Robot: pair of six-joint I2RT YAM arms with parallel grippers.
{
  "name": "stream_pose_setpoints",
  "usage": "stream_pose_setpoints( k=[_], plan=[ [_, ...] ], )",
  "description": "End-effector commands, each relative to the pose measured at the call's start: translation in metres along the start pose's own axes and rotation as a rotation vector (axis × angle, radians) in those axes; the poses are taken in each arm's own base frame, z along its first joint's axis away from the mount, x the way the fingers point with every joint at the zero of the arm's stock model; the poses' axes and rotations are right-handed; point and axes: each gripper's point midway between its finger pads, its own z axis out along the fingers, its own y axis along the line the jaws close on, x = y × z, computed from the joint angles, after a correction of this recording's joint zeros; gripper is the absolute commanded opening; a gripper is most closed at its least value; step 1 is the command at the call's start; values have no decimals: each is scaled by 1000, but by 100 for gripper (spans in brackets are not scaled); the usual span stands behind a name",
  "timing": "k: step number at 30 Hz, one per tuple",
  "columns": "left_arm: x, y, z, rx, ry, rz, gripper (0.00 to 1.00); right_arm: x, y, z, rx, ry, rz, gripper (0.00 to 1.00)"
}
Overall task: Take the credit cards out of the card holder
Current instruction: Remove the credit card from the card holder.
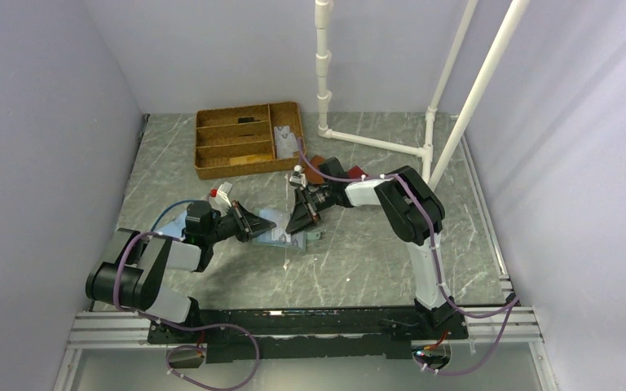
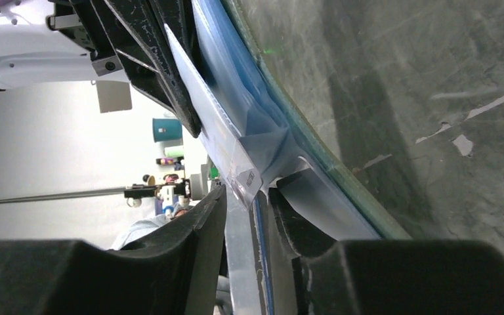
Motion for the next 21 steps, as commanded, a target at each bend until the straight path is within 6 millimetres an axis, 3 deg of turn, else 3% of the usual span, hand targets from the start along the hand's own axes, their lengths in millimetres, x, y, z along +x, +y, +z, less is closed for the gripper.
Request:
stream_pose_setpoints(
  k=[1,4,7,10,15,21],
  plan=[
    [-4,-15,-1,58,-8,41,0,-8,30,-4,-79,-10,-85,31],
    [-3,-12,0,53,-6,35,0,-8,33,-4,-91,-11,-85,21],
    [-2,-8,0,43,-2,27,0,-7,34,-4,-100,-9,-81,1],
    [-2,-2,-1,18,-6,21,0,-10,28,-6,-79,-22,-76,0],
    [-7,11,-10,-31,-28,-1,0,-6,-3,-18,7,-32,-27,0],
    [-8,23,-17,-72,-27,-4,0,-2,-12,-25,29,-33,-27,0]
  ],
)
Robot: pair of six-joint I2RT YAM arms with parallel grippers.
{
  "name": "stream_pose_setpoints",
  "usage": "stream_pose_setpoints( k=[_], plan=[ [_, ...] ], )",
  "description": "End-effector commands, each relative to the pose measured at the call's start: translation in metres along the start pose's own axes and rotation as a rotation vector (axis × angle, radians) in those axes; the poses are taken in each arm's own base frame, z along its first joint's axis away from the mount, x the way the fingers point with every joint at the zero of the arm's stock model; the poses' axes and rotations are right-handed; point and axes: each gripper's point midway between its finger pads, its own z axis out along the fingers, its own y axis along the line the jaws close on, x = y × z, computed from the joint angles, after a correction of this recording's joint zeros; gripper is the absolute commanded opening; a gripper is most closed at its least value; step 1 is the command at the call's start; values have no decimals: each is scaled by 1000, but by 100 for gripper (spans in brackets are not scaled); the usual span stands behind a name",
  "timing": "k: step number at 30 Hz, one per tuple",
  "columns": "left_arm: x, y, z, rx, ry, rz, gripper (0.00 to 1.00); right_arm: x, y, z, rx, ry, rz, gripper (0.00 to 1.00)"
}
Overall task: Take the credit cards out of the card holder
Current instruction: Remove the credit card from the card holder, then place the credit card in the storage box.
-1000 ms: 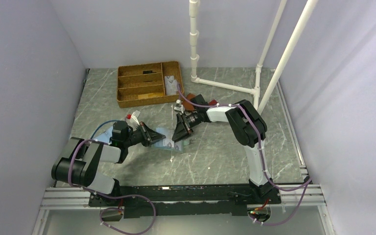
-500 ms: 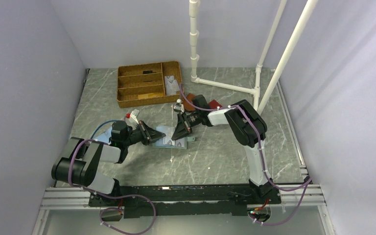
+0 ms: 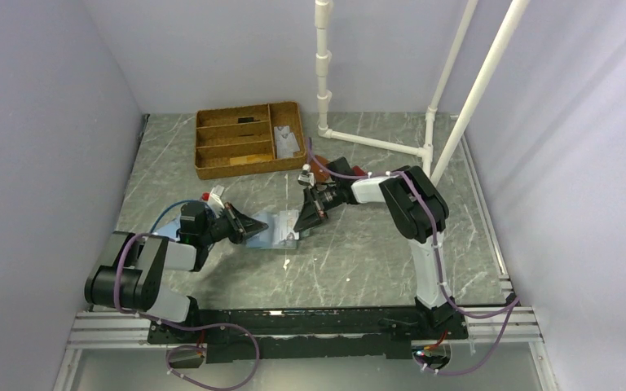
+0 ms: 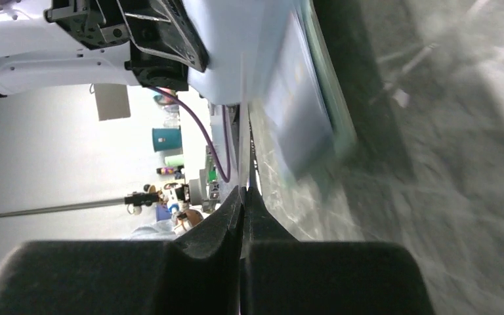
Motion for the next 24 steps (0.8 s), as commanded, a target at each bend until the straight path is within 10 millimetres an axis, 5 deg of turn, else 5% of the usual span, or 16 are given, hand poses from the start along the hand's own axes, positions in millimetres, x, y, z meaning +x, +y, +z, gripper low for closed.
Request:
stream_pose_setpoints(
  k=[1,11,24],
  plan=[
    [2,4,-5,-3,9,37,0,-2,-4,-8,36,-7,-52,0],
    [10,28,-3,-60,52,-6,0,-20,15,-30,251,16,-379,0],
    [2,19,-13,-136,38,82,0,-136,60,-91,763,-120,-812,0]
  ],
)
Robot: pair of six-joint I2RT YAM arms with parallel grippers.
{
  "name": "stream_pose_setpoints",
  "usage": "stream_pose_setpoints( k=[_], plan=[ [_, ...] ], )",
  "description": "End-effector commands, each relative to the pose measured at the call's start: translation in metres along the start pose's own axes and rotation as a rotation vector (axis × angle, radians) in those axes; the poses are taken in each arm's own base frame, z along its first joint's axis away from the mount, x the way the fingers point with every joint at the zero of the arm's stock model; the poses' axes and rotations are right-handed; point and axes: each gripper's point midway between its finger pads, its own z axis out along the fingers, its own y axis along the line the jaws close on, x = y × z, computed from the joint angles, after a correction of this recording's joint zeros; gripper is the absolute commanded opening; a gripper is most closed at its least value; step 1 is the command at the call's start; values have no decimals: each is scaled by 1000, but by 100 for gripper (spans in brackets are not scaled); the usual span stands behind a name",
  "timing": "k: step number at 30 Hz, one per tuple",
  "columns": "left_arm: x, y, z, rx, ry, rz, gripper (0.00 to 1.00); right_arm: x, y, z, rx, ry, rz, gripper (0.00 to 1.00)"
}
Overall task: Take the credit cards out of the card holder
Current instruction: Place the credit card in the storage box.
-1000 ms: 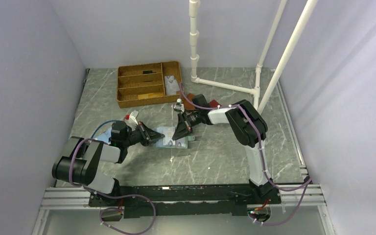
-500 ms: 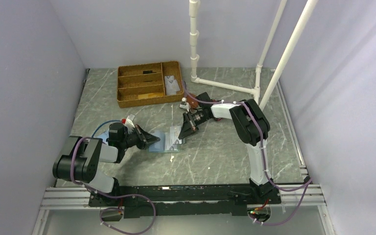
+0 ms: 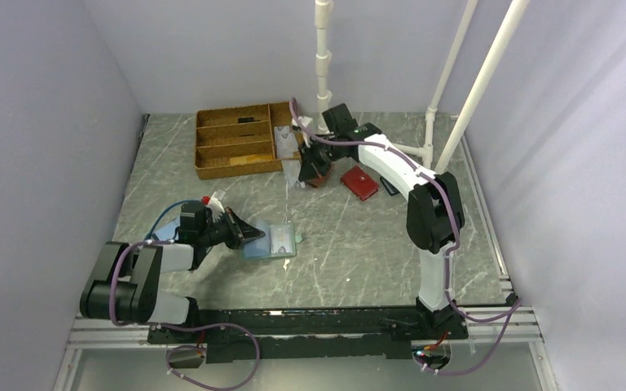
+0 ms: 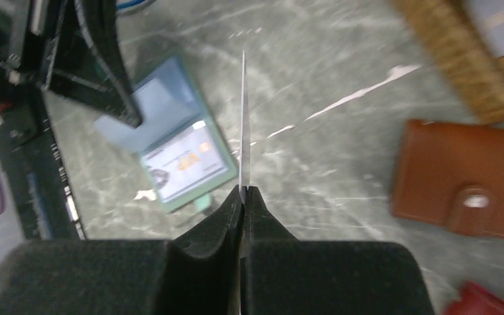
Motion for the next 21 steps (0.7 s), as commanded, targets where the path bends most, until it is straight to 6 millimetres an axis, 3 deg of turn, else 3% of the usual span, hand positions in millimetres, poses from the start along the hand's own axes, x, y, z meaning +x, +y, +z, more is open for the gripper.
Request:
stream_pose_setpoints(
  k=[1,7,13,21],
  plan=[
    [-8,-8,-5,-23,-18,85,0,-46,-31,-18,189,-35,-116,0],
    [-7,-12,-9,-41,-31,114,0,-87,-70,-16,329,-64,-138,0],
    [-7,-15,-8,-32,-27,117,0,-118,-94,-8,396,-147,-147,0],
    [-8,-17,-9,-37,-27,123,0,-122,-125,23,425,-177,-129,0]
  ],
)
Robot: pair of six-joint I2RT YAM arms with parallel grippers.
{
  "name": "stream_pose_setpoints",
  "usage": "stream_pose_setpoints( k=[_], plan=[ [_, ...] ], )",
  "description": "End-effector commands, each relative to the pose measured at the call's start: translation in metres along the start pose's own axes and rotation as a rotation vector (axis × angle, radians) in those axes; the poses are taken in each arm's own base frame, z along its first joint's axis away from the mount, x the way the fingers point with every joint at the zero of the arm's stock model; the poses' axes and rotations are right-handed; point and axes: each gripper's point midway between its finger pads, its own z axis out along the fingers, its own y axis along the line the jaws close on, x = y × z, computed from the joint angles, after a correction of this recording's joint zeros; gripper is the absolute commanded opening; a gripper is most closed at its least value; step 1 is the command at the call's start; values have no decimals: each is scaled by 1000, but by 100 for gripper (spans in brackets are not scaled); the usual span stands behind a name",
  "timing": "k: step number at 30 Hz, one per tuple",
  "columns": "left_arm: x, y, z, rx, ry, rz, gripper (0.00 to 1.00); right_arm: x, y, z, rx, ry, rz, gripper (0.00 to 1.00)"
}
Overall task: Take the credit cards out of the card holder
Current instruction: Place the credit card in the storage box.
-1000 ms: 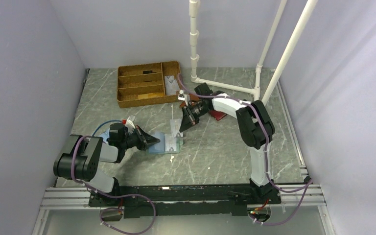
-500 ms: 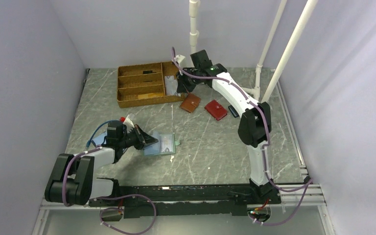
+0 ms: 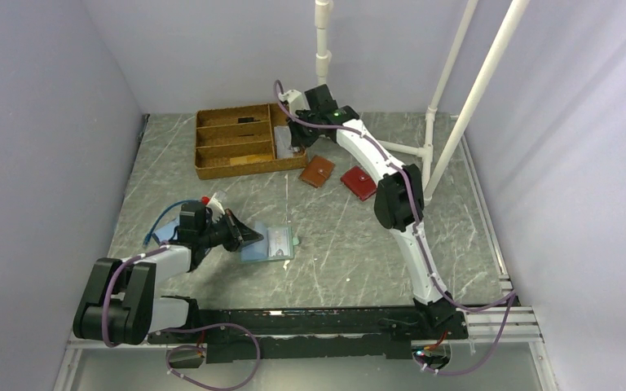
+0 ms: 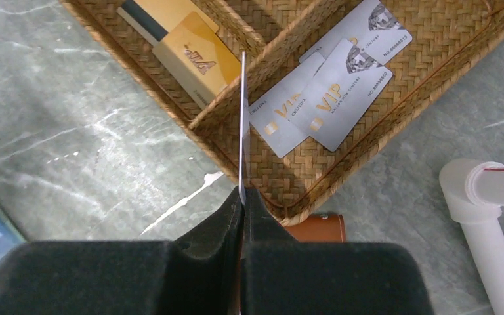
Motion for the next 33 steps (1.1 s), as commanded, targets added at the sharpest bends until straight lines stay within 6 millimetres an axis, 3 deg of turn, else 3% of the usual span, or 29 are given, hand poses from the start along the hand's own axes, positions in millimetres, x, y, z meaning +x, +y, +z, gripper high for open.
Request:
stream_pose_setpoints(
  k=[1,6,11,14,20,25,30,33],
  plan=[
    [-14,-16,0,33,-29,74,0,-27,-11,5,56,-85,-13,0],
    [-16,-19,-1,32,-31,79,0,-26,-17,21,61,-105,-6,2],
    [-15,-18,-1,29,-30,76,0,-23,-27,36,111,-112,-7,17],
    [-15,-18,-1,32,-29,76,0,-23,-37,36,172,-110,-10,25],
    [-15,-21,-2,36,-29,79,0,-36,-44,18,234,-122,-25,27],
    [-14,-26,-3,50,-32,92,0,-48,-14,-8,116,-124,-46,33],
    [-13,-31,-4,61,-29,107,0,-38,35,-46,-68,-81,-84,40],
    [-13,-37,-3,69,-22,118,0,-28,67,-80,-172,-68,-102,41]
  ],
)
